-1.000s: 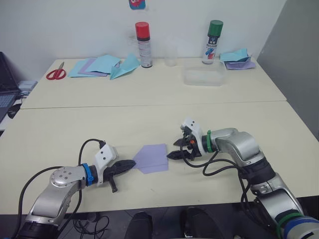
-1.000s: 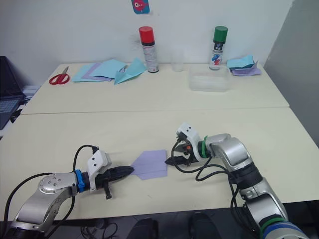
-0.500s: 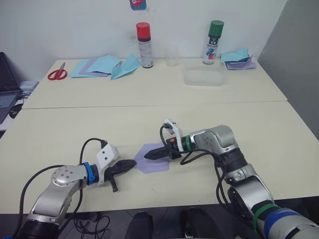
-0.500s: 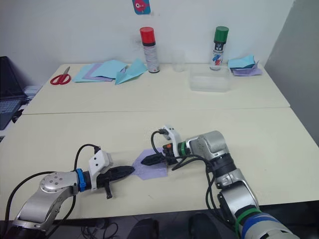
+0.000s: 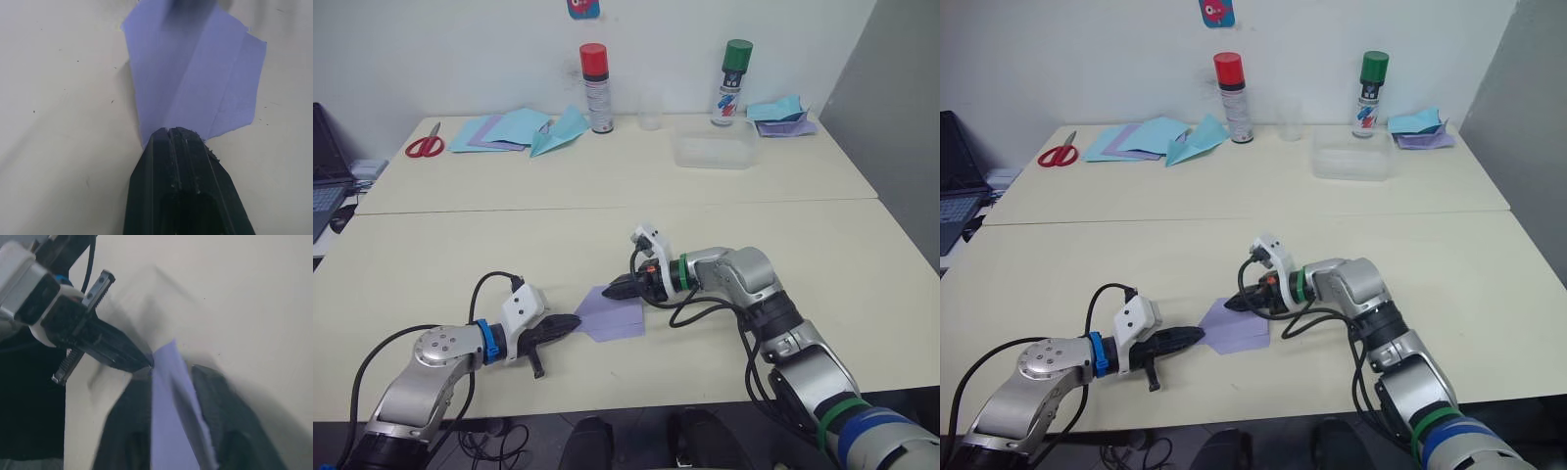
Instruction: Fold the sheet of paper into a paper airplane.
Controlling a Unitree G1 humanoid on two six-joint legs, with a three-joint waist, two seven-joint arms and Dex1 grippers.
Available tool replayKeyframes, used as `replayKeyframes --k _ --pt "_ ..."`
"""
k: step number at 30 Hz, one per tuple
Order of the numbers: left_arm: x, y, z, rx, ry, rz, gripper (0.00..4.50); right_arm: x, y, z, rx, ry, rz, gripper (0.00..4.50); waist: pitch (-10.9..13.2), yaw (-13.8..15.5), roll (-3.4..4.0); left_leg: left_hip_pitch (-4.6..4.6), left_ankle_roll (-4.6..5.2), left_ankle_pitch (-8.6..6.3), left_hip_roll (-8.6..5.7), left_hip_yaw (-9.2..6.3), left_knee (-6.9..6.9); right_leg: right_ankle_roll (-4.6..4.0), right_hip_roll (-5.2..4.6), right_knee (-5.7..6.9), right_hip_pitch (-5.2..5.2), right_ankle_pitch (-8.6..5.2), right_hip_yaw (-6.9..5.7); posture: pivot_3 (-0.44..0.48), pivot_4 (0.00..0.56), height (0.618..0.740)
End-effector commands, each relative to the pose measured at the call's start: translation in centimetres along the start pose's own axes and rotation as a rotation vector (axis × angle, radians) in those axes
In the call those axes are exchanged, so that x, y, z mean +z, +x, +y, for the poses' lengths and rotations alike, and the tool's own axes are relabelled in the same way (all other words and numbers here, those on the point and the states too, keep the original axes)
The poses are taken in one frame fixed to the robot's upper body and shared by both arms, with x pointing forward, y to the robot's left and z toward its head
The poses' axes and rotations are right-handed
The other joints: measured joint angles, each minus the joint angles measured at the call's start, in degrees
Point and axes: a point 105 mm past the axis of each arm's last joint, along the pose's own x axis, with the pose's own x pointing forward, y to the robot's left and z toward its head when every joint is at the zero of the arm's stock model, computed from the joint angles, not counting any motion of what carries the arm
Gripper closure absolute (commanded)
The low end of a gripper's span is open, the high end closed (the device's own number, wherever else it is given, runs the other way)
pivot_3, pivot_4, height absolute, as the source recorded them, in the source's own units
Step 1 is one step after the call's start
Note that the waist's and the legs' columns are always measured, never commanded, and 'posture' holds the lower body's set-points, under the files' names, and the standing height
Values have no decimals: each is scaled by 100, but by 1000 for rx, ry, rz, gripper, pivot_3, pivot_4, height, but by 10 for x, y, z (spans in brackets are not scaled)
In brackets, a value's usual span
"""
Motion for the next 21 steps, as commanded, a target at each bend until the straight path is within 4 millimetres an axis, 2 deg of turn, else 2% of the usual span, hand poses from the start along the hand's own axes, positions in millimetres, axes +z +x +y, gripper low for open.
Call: replayKeyframes --k 1,6,9,11,15,18,21 --pt "-21 2 -5 -13 -38 86 4500 11 0 11 24 -118 -34 4482 0 0 0 0 0 0 0 -1 0 0 0 0 0 0 0 0 150 740" --pt "-20 2 -4 -16 -34 88 4500 7 -2 18 46 -291 -24 4482 0 3 0 -1 0 0 -1 0 0 0 -1 -1 0 0 1 0 150 740" --pt "-21 1 -5 -20 -34 90 4500 -6 -2 33 138 -360 11 4482 1 6 1 -2 0 0 0 -1 0 1 -2 -5 0 -1 0 0 150 740" --pt "-21 1 -5 -23 -35 93 4500 -15 -2 35 157 -384 47 4482 1 3 1 -2 0 0 1 1 0 1 -2 -6 0 -1 2 0 150 740" --pt "-20 1 -4 -22 -33 93 4500 -32 5 15 68 -473 102 4482 0 -2 1 0 0 0 0 2 0 0 -2 -6 -1 -1 2 0 150 740" --pt "-19 3 -4 -19 -31 90 4500 -34 9 0 -8 -592 111 4482 1 -1 1 3 0 0 -1 0 -1 0 -1 -4 -1 -1 -1 0 150 740" --pt "-18 2 -4 -19 -30 88 4500 -33 10 -4 -22 -649 97 4482 1 -1 2 3 0 0 -1 0 -1 0 0 -4 -1 -1 -2 0 150 740"
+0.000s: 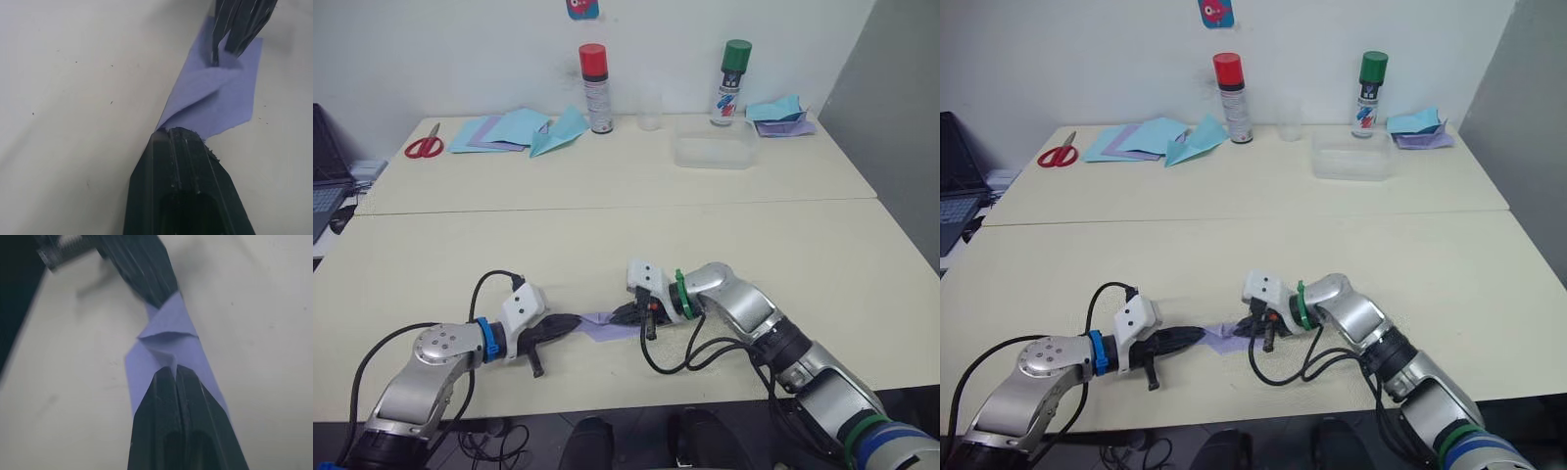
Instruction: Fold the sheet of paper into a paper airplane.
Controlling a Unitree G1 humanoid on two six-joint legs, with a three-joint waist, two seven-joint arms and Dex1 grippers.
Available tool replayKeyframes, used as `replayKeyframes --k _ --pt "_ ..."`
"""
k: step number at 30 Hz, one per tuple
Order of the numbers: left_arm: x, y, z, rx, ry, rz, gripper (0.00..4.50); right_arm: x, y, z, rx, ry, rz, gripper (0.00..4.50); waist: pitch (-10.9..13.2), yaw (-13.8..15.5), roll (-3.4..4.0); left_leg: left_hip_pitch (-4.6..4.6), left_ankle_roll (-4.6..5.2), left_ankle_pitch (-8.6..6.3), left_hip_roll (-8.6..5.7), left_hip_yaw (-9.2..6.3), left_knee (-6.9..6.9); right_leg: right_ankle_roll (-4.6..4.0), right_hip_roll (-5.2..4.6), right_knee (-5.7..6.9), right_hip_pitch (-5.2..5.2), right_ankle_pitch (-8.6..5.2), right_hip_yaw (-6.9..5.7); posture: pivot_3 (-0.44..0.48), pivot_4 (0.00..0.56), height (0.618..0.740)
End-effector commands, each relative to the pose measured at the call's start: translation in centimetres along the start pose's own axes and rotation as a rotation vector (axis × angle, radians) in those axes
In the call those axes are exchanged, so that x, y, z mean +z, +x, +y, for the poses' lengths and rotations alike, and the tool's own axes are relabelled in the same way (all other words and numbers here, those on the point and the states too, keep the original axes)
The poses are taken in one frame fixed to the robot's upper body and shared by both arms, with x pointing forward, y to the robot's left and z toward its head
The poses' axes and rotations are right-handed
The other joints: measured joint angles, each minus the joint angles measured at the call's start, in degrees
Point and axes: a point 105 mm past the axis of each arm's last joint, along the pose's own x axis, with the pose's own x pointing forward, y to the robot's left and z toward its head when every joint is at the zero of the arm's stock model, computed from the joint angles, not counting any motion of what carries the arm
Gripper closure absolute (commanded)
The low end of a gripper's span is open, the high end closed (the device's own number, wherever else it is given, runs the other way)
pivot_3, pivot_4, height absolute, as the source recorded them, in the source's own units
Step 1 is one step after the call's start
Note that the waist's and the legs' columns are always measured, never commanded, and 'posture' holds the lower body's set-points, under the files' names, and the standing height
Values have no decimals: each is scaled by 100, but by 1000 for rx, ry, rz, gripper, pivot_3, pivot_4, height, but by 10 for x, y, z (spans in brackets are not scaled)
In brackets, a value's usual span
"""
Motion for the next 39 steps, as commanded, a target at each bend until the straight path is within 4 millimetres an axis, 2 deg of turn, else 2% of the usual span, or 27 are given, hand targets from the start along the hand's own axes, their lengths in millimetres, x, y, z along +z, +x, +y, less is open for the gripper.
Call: replayKeyframes --k 1,10,19,25,28,31,35,37,39 --pt "-18 2 -6 -13 -41 79 4500 0 -2 -7 -51 -84 -1 4482 0 -2 -1 1 0 0 0 0 0 0 0 0 1 0 1 0 150 740" --pt "-13 -7 -1 -30 -46 88 4500 -4 -5 6 42 -61 9 4482 0 -11 0 0 0 0 4 2 -2 -4 1 1 -2 -2 3 0 150 740" --pt "-14 2 -2 -47 -18 95 4500 0 -7 12 69 -170 23 4482 0 5 -1 -9 0 0 2 4 -3 -9 0 -2 -8 -7 3 0 150 740" --pt "-3 -6 4 -49 -71 64 4500 -16 -6 11 57 -216 86 4482 0 13 -1 -8 0 0 0 5 -2 -8 -3 -2 -6 -7 5 0 150 740" --pt "8 -14 13 -52 -79 60 4500 -19 -6 10 49 -220 99 4482 2 7 -5 -8 0 0 -2 7 -2 -8 -2 -2 -6 -7 5 0 150 740" --pt "34 -20 21 -66 -98 8 4500 -20 -6 8 38 -212 100 4482 7 6 -11 -10 0 0 2 1 -3 -8 4 -1 -9 -7 0 0 150 740" --pt "66 -18 17 -113 -118 -72 4500 -20 -6 7 33 -206 100 4482 9 -2 -18 -14 0 0 3 -5 -2 -8 6 -1 -10 -7 -8 0 150 740" --pt "72 -11 12 -123 -120 -90 4500 -20 -5 7 32 -202 98 4482 9 -13 -18 -14 0 0 1 1 -2 -8 6 -2 -9 -7 4 0 150 740" --pt "68 -5 4 -141 -127 -80 4500 -20 -5 6 30 -199 98 4482 9 -18 -18 -13 -1 0 0 2 -2 -7 6 -4 -9 -7 11 0 150 740"
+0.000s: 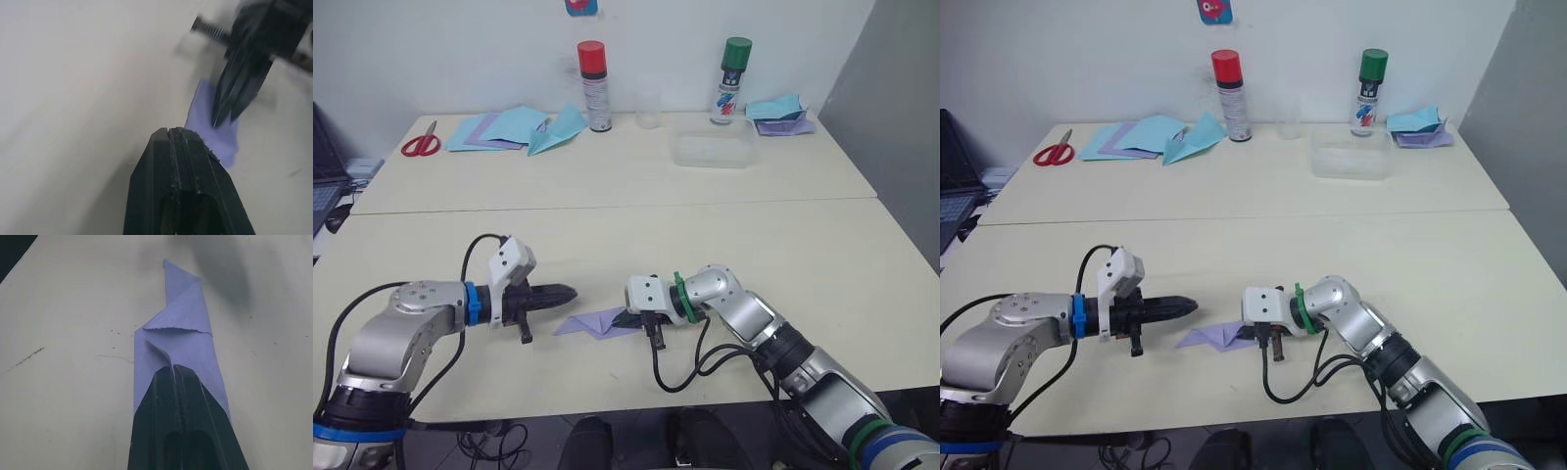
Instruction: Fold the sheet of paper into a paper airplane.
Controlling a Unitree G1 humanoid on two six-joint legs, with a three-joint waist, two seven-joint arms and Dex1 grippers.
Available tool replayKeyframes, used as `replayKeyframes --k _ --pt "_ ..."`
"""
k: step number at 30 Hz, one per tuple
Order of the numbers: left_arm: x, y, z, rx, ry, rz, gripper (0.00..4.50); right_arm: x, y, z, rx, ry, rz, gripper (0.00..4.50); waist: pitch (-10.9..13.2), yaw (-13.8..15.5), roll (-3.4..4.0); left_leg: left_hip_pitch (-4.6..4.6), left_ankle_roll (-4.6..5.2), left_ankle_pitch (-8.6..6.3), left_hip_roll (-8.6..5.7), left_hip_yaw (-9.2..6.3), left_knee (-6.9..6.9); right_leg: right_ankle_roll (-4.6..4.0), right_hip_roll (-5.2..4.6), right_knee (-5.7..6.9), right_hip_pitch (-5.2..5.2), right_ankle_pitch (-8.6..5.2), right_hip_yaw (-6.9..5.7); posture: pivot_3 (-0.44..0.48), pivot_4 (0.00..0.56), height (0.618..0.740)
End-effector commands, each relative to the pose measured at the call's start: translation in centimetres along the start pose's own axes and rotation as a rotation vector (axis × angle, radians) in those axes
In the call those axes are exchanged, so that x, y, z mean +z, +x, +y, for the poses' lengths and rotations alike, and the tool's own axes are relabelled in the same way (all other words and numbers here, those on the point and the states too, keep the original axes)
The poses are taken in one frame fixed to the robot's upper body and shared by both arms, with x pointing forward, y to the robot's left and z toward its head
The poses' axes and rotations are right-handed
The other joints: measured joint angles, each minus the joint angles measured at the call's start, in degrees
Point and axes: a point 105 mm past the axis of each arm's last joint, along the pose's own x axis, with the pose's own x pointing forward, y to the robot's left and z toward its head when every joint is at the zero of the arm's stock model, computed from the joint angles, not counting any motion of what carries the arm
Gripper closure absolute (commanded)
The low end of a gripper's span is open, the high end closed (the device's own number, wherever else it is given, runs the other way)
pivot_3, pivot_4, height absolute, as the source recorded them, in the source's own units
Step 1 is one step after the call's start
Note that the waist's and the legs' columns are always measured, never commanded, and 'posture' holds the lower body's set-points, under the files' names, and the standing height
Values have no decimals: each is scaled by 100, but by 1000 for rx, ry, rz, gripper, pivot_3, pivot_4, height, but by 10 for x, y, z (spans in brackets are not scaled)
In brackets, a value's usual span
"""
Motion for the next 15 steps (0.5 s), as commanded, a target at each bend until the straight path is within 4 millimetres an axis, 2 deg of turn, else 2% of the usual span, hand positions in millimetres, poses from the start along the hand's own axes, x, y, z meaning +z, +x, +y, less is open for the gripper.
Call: replayKeyframes --k 1,7,11,15 --pt "-3 9 -13 -31 -8 2 4500 -17 -1 2 -7 48 58 4482 0 -9 0 0 0 0 0 0 0 1 0 0 0 0 1 0 150 740" --pt "-39 17 -10 32 50 110 4500 -16 -1 2 -8 52 55 4482 0 -1 0 1 0 0 4 -4 -1 0 1 4 -4 -1 -8 0 150 740" --pt "-47 22 -1 84 92 107 4500 -16 -2 3 -4 53 53 4482 0 5 0 2 0 0 3 -5 1 -1 0 7 -2 0 -8 0 150 740" --pt "-56 30 -6 61 97 116 4500 -12 -1 5 4 50 35 4482 -1 6 -1 3 0 0 2 1 1 -1 0 6 -1 0 -3 0 150 740"
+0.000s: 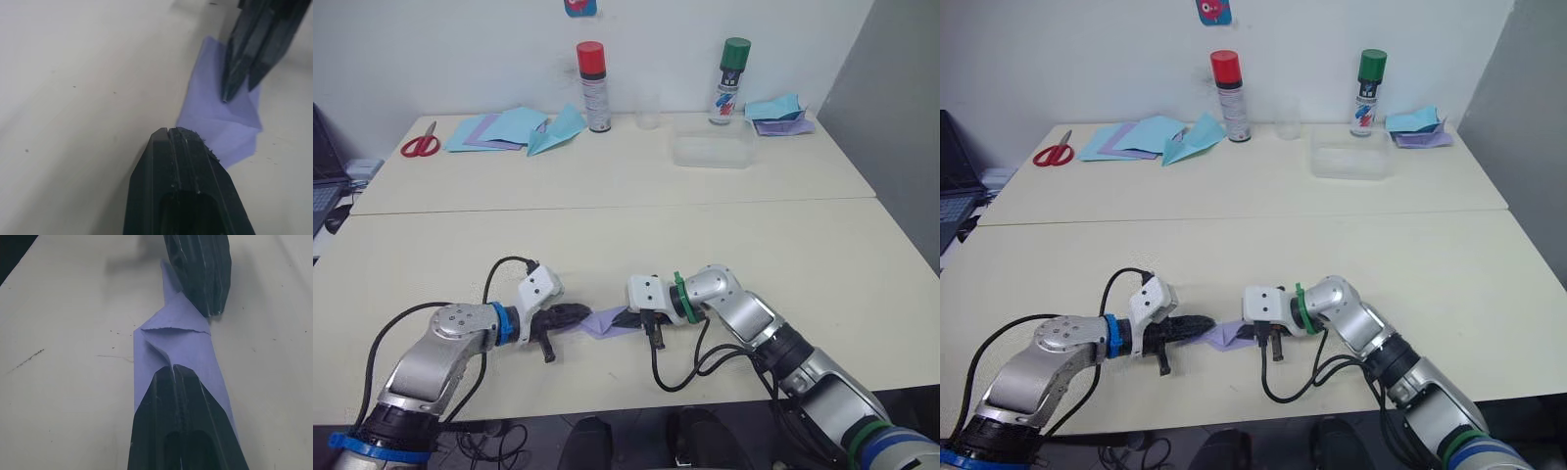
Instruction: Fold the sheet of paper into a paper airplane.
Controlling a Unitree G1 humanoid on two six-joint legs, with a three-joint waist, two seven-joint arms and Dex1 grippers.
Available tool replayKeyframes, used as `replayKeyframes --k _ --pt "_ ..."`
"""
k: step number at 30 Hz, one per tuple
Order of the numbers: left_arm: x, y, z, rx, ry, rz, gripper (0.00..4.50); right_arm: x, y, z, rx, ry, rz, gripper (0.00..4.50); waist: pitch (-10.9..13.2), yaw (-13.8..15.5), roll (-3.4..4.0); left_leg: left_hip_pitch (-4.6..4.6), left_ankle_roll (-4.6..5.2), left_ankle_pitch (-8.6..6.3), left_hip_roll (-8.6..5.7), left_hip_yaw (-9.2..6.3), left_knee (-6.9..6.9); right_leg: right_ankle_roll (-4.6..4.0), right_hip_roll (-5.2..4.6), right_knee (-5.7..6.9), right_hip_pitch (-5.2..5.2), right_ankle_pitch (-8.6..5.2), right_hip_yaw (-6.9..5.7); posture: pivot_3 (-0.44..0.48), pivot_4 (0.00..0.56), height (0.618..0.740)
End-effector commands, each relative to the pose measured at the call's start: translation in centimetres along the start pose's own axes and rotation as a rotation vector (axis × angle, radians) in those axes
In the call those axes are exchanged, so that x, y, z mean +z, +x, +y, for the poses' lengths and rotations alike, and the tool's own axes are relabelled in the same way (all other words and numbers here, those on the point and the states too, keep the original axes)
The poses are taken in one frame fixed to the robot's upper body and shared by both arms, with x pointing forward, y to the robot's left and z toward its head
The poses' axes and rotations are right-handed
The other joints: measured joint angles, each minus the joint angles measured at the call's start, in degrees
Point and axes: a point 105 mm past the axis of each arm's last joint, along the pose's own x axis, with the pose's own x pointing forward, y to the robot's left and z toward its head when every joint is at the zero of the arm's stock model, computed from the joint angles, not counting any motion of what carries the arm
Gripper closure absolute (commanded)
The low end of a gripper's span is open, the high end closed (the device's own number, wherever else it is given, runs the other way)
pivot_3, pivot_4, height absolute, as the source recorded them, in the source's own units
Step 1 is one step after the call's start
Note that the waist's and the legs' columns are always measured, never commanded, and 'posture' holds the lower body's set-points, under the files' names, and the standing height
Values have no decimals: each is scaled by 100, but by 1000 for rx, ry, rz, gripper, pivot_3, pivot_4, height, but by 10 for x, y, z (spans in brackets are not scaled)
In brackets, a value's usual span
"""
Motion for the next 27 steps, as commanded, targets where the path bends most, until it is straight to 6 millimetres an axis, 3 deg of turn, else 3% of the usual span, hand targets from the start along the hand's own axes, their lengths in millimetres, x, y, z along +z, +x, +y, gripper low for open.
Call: replayKeyframes --k 1,8,9,11,15,21,26,27 --pt "-7 7 -8 -25 15 16 4500 -9 -1 5 11 17 22 4482 0 0 0 0 0 0 0 1 0 0 0 -1 0 0 0 0 150 740" --pt "-20 10 -19 -63 11 45 4500 10 -16 8 54 -33 -45 4482 0 10 0 -5 0 0 -1 2 0 1 -1 -5 -1 -1 0 0 150 740" --pt "-22 10 -19 -66 23 52 4500 11 -18 7 53 -38 -45 4309 0 11 0 -5 0 0 -2 3 0 1 -2 -6 0 -1 1 0 150 740" --pt "-24 10 -19 -65 37 58 4500 12 -19 7 61 -46 -43 3883 0 11 0 -5 0 0 -3 4 0 3 -3 -8 1 -2 2 0 150 740" --pt "-31 10 -14 -56 105 90 4500 13 -21 15 107 -41 -42 2528 0 10 0 -2 0 0 -3 4 0 3 -4 -5 1 -2 0 0 150 740" --pt "-46 10 -12 -64 191 138 4500 21 -48 30 228 -11 -49 488 -2 20 3 8 0 0 -3 -1 1 3 -5 -1 11 -2 -5 0 150 740" --pt "-47 11 -8 -63 209 137 4500 36 -52 7 123 63 -123 488 -5 14 10 22 0 0 -2 -2 0 4 -6 3 20 0 -5 0 150 740" --pt "-47 11 -7 -63 214 138 4500 36 -51 0 89 69 -128 909 -6 12 11 24 0 0 -2 -4 0 4 -5 5 20 0 -8 0 150 740"
